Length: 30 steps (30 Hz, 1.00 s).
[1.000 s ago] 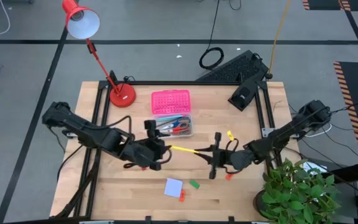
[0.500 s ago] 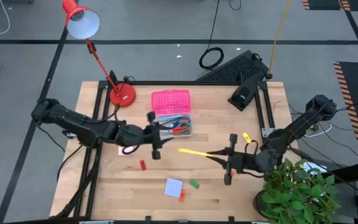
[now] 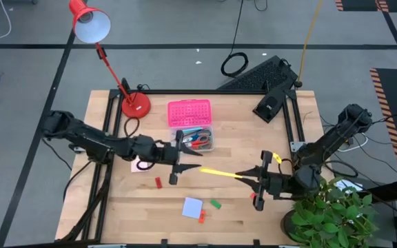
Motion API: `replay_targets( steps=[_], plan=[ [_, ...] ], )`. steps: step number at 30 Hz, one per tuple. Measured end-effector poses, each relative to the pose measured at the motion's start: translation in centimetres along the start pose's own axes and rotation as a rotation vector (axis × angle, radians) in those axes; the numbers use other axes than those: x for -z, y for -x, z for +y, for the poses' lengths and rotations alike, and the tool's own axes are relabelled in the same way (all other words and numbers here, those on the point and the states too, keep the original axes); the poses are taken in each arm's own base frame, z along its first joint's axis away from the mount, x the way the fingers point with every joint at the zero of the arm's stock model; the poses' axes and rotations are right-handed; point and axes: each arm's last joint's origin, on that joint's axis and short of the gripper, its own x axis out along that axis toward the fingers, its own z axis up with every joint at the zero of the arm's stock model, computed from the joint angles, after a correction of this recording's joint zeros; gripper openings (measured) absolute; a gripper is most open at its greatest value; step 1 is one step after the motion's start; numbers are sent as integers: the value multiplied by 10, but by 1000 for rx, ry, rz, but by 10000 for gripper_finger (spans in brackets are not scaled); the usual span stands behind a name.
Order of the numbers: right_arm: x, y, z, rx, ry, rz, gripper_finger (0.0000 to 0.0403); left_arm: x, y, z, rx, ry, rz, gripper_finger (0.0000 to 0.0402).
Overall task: Pack school essentials
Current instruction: Put the yellow pen into the pink supply box
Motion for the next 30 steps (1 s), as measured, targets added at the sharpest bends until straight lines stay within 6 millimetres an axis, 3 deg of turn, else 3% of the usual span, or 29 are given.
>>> replay_targets(
  steps=[6, 12, 20, 26, 30],
  plan=[
    [-1, 0, -1, 22, 24, -2, 27, 8, -17, -20, 9, -59, -192, 195],
    [0, 0, -3, 72, 63, 33, 27, 10, -35, -23, -87, 68, -298, 227],
    [1, -1, -2, 91, 104, 53, 27, 17, -61, -24, -97, 164, -294, 229],
    [2, -1, -2, 89, 115, 54, 27, 13, -61, -24, -89, 224, -326, 229],
    [-4, 0, -5, 95, 53, 0, 27, 5, -61, -26, -42, 161, -381, 213]
  ],
)
